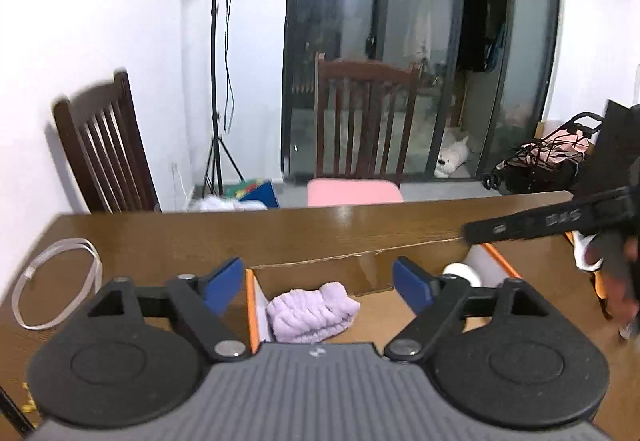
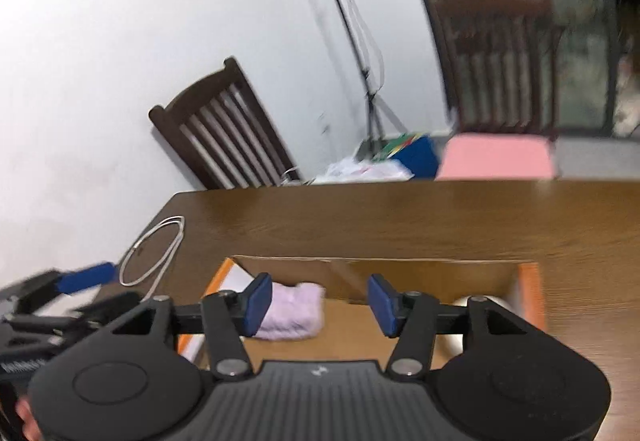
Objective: Organize soft objects
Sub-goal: 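Carry the lilac wristband into the cardboard box and release it, then grasp the pink-and-cream rectangular sponge with the right gripper, then carry the pink sponge into the cardboard box and open the right gripper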
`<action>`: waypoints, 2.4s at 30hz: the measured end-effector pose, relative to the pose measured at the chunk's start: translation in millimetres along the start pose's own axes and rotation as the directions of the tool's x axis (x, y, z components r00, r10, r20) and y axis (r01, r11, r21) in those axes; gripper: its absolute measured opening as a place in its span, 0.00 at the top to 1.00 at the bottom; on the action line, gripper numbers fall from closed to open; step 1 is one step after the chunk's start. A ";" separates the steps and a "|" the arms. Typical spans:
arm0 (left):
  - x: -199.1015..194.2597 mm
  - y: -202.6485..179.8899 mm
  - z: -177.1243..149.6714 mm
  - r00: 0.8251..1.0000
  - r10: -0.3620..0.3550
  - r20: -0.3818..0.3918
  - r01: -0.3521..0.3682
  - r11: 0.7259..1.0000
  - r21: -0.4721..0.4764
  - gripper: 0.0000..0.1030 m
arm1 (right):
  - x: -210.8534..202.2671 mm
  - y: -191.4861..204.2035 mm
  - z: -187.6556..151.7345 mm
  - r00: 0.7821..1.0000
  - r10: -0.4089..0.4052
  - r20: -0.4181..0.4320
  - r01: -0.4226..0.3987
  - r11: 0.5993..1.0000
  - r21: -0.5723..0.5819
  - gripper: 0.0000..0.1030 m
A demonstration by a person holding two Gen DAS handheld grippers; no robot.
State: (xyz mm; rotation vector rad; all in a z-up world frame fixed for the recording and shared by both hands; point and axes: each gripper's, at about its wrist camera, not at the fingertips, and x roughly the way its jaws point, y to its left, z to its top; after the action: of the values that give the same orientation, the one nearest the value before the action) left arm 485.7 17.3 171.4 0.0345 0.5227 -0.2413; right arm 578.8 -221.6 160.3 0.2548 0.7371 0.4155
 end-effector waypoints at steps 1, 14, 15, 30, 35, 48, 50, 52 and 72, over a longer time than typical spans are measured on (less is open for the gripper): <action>-12.9 -3.1 -0.7 1.000 0.006 0.016 -0.006 1.000 0.012 0.14 | -19.2 -3.8 -2.7 1.000 -0.022 0.016 0.022 1.000 -0.012 0.46; -155.7 -51.3 -72.7 0.975 0.052 0.218 -0.065 0.997 0.051 0.00 | -180.6 -0.3 -114.9 0.960 -0.135 0.246 0.168 0.978 -0.119 0.18; -163.3 -54.9 -83.3 0.972 0.058 0.229 -0.073 0.996 0.057 0.00 | -189.2 4.0 -128.0 0.955 -0.131 0.265 0.172 0.976 -0.137 0.17; -237.4 -94.4 -257.1 0.968 0.067 0.240 -0.073 0.997 0.017 0.00 | -260.2 37.5 -354.0 0.901 -0.073 0.427 0.179 0.961 -0.212 0.08; -227.6 -96.0 -262.8 0.980 0.066 0.187 -0.070 0.997 0.017 0.00 | -250.7 19.6 -386.1 0.935 -0.088 0.343 0.142 0.981 -0.135 0.08; -166.5 -126.6 -245.5 0.987 -0.010 0.162 -0.008 0.994 0.113 0.00 | -194.3 -15.3 -349.6 0.953 -0.105 0.284 0.105 0.994 0.016 0.08; -156.9 -125.5 -244.3 0.986 -0.013 0.167 -0.006 0.994 0.113 0.00 | -182.9 -23.2 -338.7 0.958 -0.089 0.271 0.080 0.996 0.044 0.08; -146.8 -121.5 -243.3 0.987 -0.009 0.163 -0.006 0.996 0.093 0.00 | -171.3 -30.1 -327.8 0.965 -0.085 0.249 0.068 0.995 0.076 0.09; -137.4 -63.9 -250.8 0.991 -0.058 0.119 0.083 0.974 -0.213 0.00 | -173.2 33.9 -322.8 0.980 0.147 0.136 -0.107 0.959 -0.263 0.31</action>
State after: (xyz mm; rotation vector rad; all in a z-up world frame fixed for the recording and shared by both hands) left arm 232.4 9.0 24.3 -0.2097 0.4363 -0.2529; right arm 230.2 -244.0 44.9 0.0905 0.5096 0.6011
